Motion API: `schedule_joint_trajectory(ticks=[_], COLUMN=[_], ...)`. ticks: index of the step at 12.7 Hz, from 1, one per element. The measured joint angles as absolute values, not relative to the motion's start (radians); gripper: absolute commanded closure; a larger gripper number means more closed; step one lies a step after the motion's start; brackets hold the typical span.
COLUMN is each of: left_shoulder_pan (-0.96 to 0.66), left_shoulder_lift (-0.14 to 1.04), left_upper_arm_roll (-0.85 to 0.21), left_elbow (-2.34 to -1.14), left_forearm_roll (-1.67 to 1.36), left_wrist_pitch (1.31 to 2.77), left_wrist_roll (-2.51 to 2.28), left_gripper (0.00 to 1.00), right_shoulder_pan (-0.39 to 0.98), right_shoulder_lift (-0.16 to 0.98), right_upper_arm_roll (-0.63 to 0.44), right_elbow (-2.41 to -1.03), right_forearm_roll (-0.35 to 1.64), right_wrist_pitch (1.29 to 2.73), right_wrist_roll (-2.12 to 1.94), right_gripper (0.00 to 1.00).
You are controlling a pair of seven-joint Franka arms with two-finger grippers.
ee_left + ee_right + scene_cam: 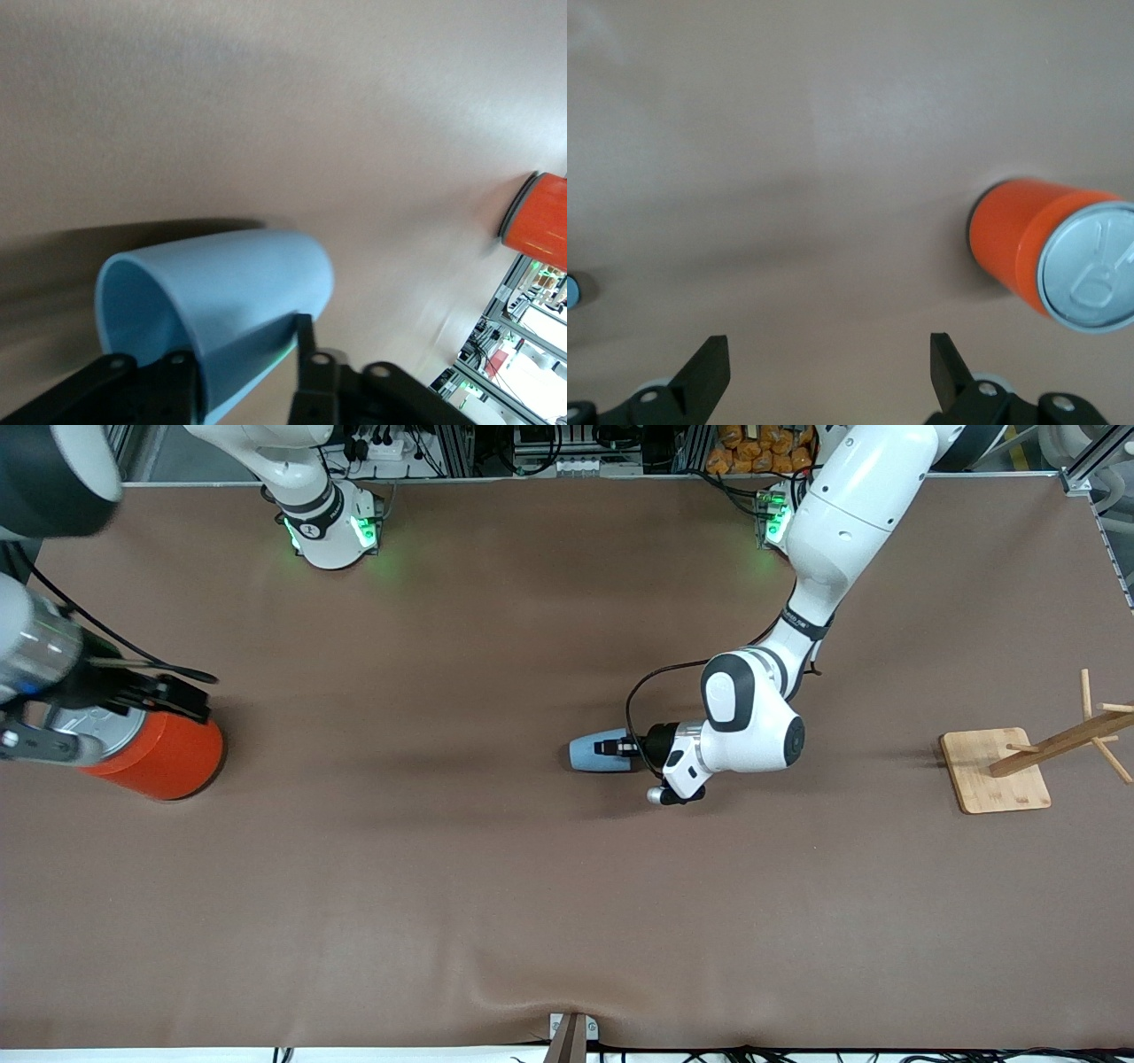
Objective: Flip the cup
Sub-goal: 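Rotate the cup upright with the left gripper and lower it to the table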
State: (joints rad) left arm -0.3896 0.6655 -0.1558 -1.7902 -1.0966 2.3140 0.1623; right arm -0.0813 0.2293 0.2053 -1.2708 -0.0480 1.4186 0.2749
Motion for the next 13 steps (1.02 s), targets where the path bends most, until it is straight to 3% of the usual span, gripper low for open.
schedule_joint_trajectory(ticks=[8, 13], left_shoulder_pan=[-0.289, -0.124], left_shoulder_lift=[0.479, 0.395], left_upper_arm_roll=[-0.131, -0.125], left_elbow=[-1.776, -1.782], left_forearm_roll=[-0.68, -0.199], left_wrist_pitch=[2.323, 2.317], left_wrist_roll=[-0.061, -0.182], left_gripper=[1.0, 1.0], right_shoulder_pan=[-0.08, -0.07], right_shoulder_lift=[-0.058, 0.01], right_upper_arm_roll=[0.113, 0.091], right_elbow=[-1.663, -1.49], right_forearm_roll=[-0.019, -0.013], right_wrist_pitch=[1.606, 1.459], right_wrist_roll=[0.287, 0.287], right_gripper=[0.0, 0.0])
